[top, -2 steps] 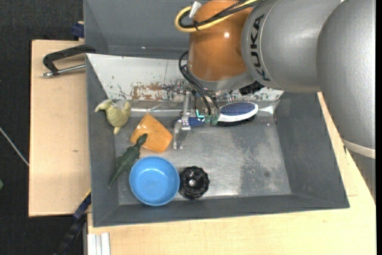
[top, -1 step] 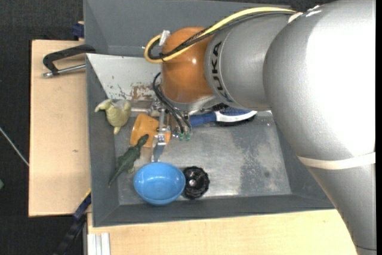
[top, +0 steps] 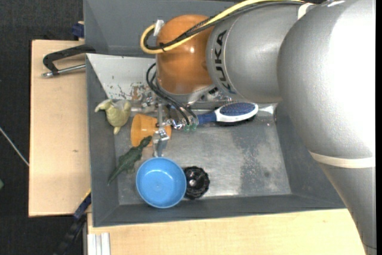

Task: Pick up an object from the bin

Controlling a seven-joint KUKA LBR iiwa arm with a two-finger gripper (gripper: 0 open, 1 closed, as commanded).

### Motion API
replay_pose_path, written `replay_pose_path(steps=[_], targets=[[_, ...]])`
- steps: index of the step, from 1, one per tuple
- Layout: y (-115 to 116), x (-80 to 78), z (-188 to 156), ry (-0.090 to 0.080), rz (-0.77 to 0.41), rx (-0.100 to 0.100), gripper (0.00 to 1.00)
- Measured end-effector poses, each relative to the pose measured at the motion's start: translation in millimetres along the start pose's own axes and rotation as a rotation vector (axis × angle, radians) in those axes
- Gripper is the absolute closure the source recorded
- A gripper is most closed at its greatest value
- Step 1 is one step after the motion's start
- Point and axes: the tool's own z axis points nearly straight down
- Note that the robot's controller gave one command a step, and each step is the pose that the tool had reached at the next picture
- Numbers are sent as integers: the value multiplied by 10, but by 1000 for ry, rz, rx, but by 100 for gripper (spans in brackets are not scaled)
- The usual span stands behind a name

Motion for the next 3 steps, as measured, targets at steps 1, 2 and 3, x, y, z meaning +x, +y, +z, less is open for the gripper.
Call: replay_pose_path(steps=[1,2,3], targets=[[-43,-16,13,3,19,0,0],[-86,-70,303,3,55,-1,0],[-76,-87,284,4,54,0,0]])
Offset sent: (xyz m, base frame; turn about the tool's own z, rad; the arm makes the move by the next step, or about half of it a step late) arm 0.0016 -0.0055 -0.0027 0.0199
